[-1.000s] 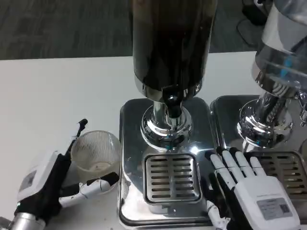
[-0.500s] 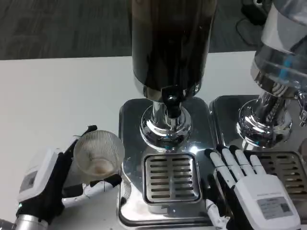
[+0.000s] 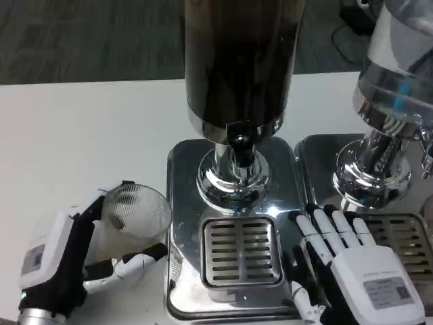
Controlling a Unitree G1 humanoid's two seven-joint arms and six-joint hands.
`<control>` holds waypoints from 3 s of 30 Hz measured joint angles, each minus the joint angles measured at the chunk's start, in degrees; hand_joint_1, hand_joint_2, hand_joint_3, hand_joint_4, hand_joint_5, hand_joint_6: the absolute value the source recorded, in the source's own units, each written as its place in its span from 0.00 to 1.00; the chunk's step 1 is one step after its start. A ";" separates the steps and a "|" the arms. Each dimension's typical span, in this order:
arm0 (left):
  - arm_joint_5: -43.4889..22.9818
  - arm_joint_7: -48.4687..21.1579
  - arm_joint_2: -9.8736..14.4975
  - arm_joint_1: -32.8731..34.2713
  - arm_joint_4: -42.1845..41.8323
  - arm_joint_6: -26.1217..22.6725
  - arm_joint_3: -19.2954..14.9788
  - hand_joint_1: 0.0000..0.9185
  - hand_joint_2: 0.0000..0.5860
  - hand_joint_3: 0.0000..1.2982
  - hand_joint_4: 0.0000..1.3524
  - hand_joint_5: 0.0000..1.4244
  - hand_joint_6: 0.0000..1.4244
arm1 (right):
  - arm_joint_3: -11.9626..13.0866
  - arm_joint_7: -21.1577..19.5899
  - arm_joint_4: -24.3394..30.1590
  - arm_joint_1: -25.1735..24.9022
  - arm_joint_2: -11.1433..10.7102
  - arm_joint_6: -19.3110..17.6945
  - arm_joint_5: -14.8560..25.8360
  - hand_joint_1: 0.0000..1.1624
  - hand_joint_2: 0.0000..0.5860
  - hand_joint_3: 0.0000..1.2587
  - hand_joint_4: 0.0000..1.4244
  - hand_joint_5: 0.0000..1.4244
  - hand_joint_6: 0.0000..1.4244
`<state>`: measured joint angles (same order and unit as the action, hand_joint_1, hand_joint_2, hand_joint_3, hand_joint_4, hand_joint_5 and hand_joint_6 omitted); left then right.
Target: Grasp the cup under the faucet to collect the drink, then remove the cup.
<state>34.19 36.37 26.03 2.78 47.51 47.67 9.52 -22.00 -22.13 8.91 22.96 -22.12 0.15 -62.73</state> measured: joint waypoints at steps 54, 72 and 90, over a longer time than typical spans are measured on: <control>4.73 3.82 -3.03 9.01 2.39 9.23 6.18 0.53 0.31 0.29 0.34 0.48 0.30 | 1.19 -0.06 3.47 3.84 1.26 2.78 -0.88 0.03 0.89 0.06 0.00 0.00 0.00; 7.28 4.16 -8.68 17.41 12.71 9.83 12.01 0.51 0.30 0.29 0.34 0.48 0.30 | 1.64 -0.05 5.38 4.43 1.35 4.12 -1.14 0.03 0.89 0.06 0.00 0.00 0.00; 9.11 6.08 -11.03 22.19 17.84 8.40 16.30 0.42 0.27 0.25 0.29 0.43 0.25 | 1.67 -0.04 5.46 4.20 2.09 5.67 -1.14 0.03 0.89 0.06 0.00 0.00 0.00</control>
<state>43.30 42.44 15.00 24.97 65.35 56.07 25.82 -20.33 -22.18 14.37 27.16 -20.03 5.83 -63.87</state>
